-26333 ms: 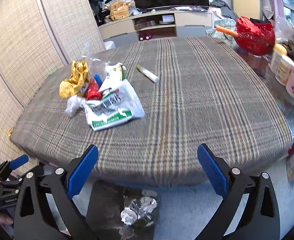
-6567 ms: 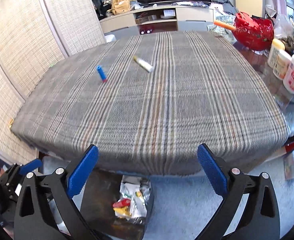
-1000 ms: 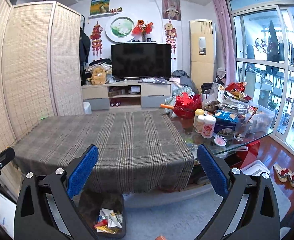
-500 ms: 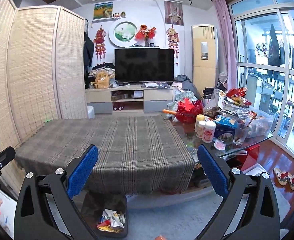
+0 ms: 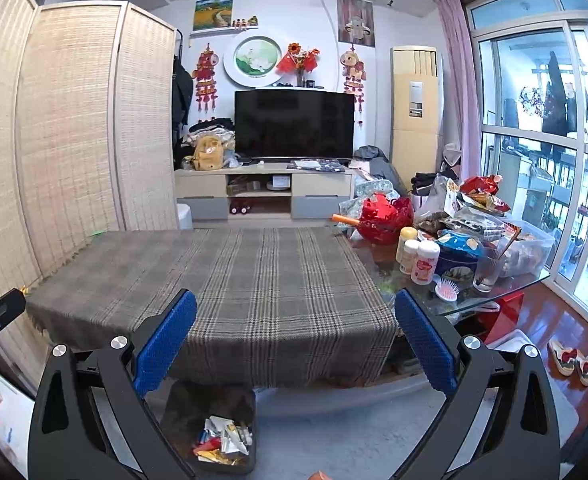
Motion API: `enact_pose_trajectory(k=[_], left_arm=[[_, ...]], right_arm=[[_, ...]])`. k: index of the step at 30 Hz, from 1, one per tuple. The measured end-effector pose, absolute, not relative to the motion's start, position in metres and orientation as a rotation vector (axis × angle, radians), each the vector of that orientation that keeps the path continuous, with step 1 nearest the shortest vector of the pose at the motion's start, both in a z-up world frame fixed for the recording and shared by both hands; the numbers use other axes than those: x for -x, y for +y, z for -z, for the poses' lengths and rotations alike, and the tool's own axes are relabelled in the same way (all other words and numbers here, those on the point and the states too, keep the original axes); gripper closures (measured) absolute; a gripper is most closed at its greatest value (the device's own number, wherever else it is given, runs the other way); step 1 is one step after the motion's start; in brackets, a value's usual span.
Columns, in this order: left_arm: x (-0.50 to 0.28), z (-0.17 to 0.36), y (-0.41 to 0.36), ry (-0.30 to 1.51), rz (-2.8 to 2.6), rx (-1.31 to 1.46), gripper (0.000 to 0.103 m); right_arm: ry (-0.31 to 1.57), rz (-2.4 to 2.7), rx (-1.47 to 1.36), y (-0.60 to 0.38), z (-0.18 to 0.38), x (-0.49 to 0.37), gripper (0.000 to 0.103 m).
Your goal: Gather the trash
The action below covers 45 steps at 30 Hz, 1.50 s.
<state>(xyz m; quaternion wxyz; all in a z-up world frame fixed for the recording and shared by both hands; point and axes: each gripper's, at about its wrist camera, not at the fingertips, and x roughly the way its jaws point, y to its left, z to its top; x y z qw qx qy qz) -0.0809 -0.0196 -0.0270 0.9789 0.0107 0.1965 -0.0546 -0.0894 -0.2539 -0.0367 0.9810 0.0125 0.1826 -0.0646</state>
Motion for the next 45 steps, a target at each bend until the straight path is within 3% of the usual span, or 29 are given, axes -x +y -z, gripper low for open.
enact_pose_trajectory(k=[45], left_arm=[[0.074,0.020,-0.038,0.388,0.124,-0.044,0.008]], right_arm=[[0.375,0.125,-0.080,-0.272,0.037,0.078,0.003]])
